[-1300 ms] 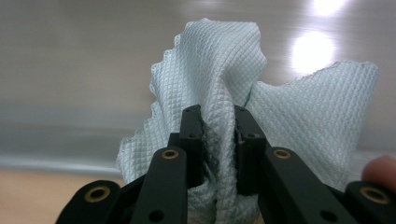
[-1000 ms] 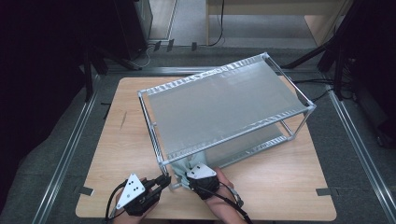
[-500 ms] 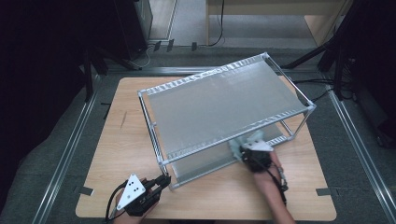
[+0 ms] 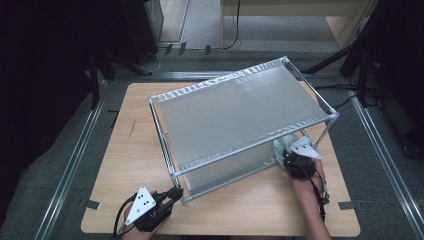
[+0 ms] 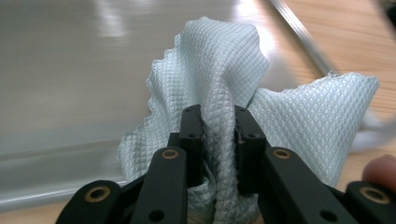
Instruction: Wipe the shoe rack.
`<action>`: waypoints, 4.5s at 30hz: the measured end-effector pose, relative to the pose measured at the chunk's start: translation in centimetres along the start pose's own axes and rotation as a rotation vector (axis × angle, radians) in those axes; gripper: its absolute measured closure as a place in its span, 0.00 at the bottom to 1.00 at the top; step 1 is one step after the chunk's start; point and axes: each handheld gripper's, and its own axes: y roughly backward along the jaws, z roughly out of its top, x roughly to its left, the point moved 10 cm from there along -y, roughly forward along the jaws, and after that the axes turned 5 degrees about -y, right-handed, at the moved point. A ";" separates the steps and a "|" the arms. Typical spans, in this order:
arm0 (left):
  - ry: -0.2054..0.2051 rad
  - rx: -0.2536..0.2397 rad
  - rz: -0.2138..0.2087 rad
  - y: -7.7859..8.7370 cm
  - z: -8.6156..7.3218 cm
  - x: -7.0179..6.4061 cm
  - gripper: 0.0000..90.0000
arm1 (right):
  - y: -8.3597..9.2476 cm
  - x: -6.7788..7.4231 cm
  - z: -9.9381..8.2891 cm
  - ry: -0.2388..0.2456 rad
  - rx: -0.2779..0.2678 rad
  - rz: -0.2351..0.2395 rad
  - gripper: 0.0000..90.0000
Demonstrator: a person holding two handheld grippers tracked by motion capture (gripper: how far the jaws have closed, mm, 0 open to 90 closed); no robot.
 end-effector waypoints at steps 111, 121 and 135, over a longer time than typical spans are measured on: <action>0.005 0.003 0.013 -0.1 -0.4 -0.1 0.91 | 16.7 26.6 10.1 0.250 -0.339 0.572 0.81; -0.017 0.013 0.015 -0.1 -0.5 -0.1 0.91 | 15.9 26.2 10.5 0.265 -0.312 0.590 0.86; -0.015 0.012 -0.002 0.0 -0.6 0.0 0.91 | 14.1 16.7 12.0 0.176 -0.290 0.405 0.85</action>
